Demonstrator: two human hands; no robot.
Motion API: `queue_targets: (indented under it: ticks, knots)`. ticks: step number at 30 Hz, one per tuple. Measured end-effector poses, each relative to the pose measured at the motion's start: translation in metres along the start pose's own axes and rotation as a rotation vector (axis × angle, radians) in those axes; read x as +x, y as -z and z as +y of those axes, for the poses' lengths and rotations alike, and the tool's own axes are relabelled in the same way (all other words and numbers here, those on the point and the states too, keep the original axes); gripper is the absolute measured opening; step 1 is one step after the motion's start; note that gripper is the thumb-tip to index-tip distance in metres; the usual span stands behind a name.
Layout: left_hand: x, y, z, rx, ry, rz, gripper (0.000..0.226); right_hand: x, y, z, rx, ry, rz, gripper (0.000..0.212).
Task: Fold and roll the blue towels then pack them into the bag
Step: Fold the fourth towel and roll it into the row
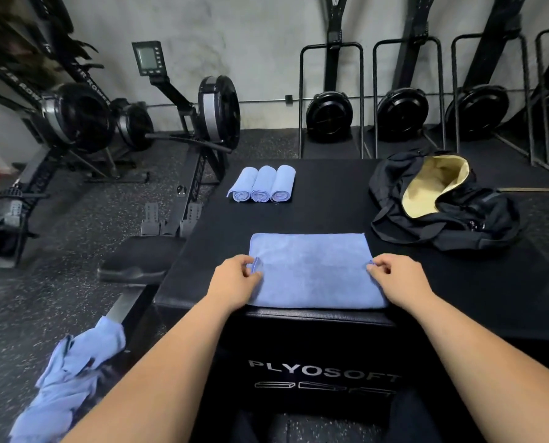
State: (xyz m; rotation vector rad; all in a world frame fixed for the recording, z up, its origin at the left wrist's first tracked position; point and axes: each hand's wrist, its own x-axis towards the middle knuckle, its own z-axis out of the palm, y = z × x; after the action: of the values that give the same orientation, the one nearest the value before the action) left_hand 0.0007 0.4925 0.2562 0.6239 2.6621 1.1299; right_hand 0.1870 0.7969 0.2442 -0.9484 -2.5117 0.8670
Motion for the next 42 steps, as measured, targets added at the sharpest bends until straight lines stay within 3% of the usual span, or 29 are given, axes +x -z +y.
queue_targets:
  ticks: [4,9,14,17,19,22,28,42]
  knots:
    - [-0.010,0.001,-0.011,0.006,-0.032,0.023,0.024,-0.019,-0.004,0.002,-0.046,-0.021,0.058,0.010]
    - [-0.013,0.017,-0.020,-0.115,-0.028,-0.066,0.019,-0.038,0.001,0.005,-0.077,-0.020,0.072,0.008]
    - [0.005,0.021,-0.007,-0.358,-0.014,-0.012,0.021,-0.013,0.009,-0.005,0.159,-0.038,0.127,0.009]
    - [0.027,0.015,0.003,-0.414,0.003,0.086,0.025,0.017,0.010,-0.015,0.375,-0.148,0.171,0.015]
    - [0.041,0.006,0.001,-0.359,0.017,0.118,0.039,0.030,0.007,-0.014,0.413,-0.188,0.147,0.019]
    - [0.046,-0.008,-0.011,-0.272,0.005,0.032,0.055,0.025,0.000,-0.007,0.358,-0.160,0.038,0.030]
    - [0.043,-0.013,-0.031,-0.260,-0.045,0.019,0.032,0.011,-0.010,0.008,0.291,-0.036,0.114,0.029]
    - [0.060,-0.012,-0.020,-0.014,-0.024,-0.176,0.060,0.013,-0.015,0.006,0.177,-0.026,0.118,0.044]
